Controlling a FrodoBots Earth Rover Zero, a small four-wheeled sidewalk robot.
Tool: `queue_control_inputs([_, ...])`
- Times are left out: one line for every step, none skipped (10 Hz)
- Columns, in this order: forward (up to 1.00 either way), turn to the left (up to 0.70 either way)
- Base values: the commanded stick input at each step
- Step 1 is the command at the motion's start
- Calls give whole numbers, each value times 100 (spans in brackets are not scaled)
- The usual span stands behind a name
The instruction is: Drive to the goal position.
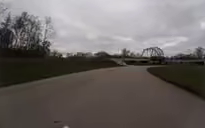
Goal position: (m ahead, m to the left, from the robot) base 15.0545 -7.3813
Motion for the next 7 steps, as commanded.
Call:
queue_control_inputs([100, 0])
queue_control_inputs([100, 0])
queue_control_inputs([100, 0])
queue_control_inputs([100, 0])
queue_control_inputs([100, 0])
queue_control_inputs([100, 0])
queue_control_inputs([100, 0])
